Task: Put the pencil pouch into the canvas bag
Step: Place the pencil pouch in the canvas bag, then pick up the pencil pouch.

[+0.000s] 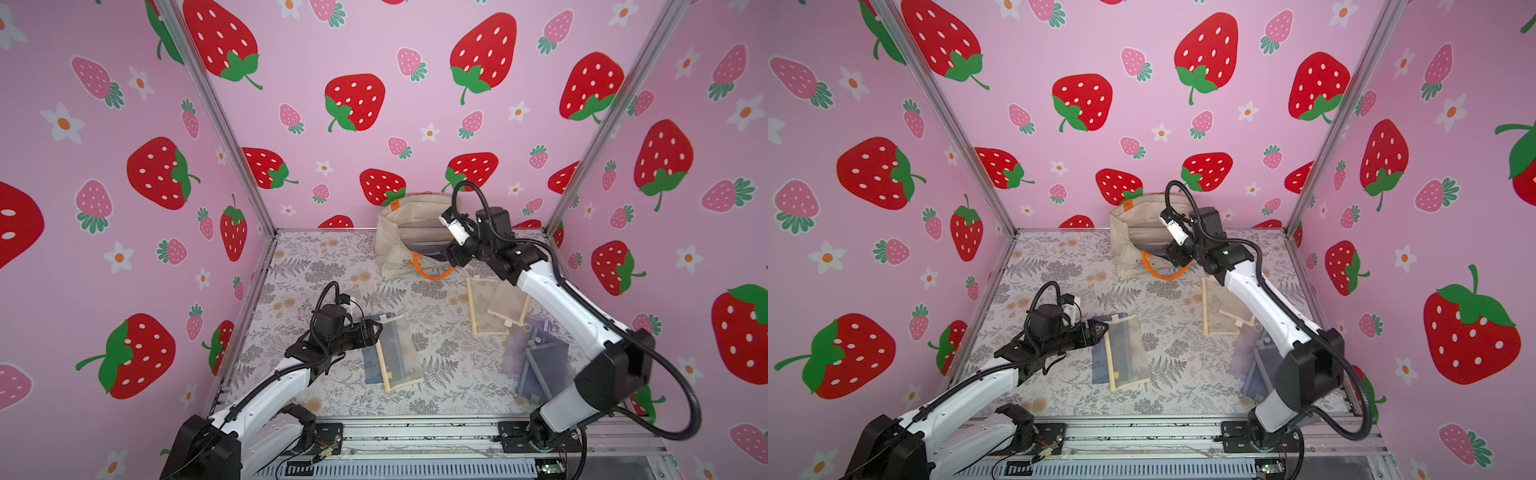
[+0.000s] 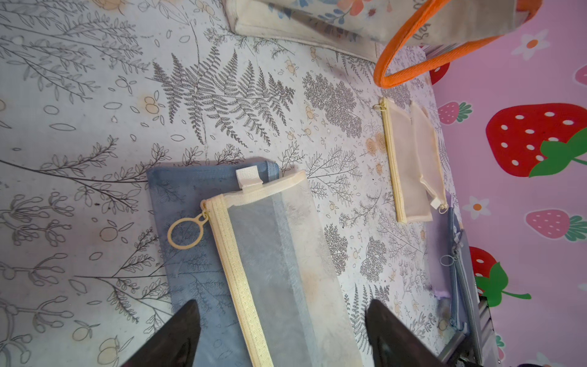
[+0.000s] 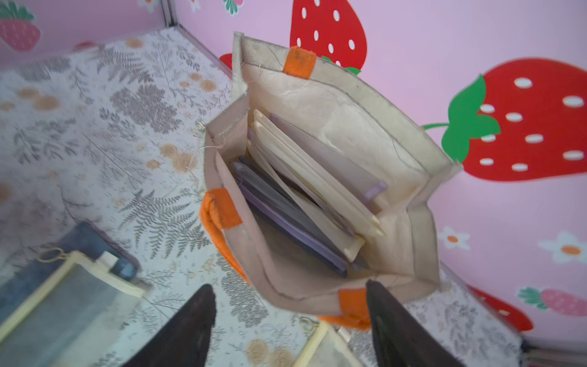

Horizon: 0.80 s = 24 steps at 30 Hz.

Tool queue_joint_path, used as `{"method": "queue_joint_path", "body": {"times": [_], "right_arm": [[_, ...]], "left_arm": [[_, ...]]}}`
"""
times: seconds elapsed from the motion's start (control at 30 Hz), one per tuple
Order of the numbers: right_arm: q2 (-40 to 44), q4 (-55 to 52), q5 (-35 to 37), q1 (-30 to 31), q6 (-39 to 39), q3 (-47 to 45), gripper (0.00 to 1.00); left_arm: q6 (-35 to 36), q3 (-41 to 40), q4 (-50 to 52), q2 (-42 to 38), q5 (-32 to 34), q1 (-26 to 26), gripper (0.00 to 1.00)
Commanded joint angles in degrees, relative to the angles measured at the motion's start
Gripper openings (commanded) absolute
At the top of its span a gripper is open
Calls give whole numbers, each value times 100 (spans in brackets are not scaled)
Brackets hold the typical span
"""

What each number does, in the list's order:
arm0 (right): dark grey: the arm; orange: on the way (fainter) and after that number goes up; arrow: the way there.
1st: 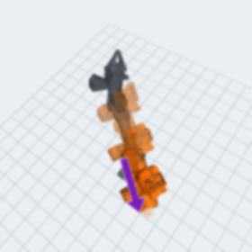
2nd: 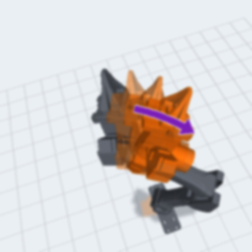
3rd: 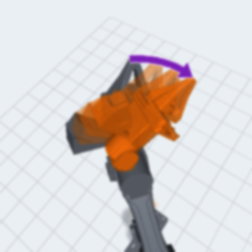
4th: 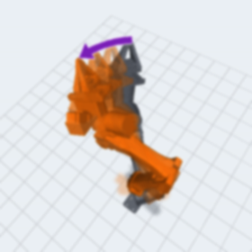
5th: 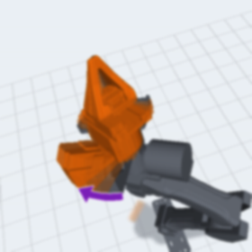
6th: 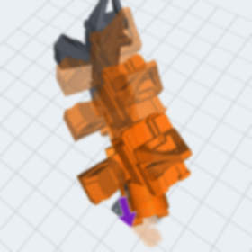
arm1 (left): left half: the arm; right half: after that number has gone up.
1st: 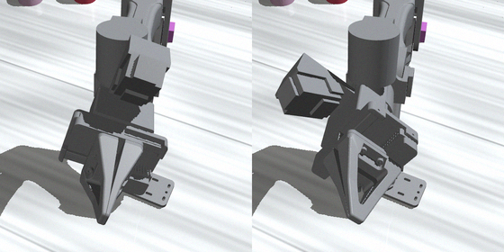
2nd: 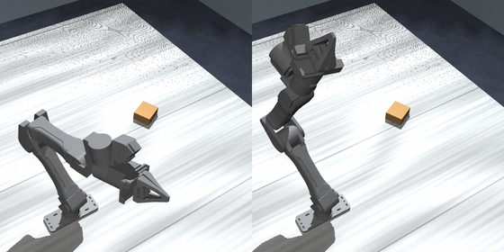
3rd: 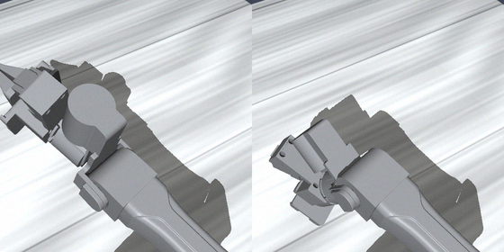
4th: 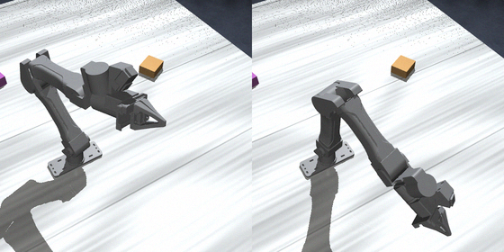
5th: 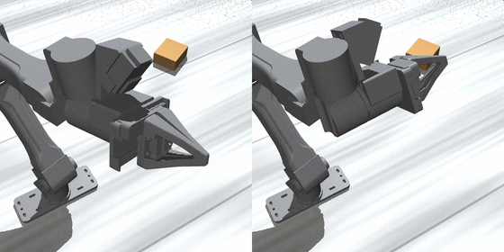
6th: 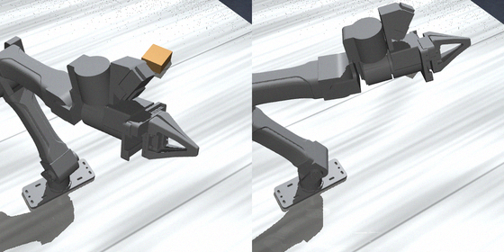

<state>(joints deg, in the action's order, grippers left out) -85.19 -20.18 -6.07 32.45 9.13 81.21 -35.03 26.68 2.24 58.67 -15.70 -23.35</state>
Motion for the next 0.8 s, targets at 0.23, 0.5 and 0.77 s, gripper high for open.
{"method": "queue_joint_path", "body": {"times": [0.23,0.5,0.77], "right_arm": [[1009,1212,-1658,217,-2534,-3342,99],[-135,2012,-2149,984,-2992,-3679,98],[-1050,2779,-2388,1036,-3397,-3668,97]], "left_arm": [[-263,-61,-184,550,-638,-92,77],[-494,-296,-418,820,-388,-235,70],[-481,-388,-731,1306,-292,-308,63]]}}
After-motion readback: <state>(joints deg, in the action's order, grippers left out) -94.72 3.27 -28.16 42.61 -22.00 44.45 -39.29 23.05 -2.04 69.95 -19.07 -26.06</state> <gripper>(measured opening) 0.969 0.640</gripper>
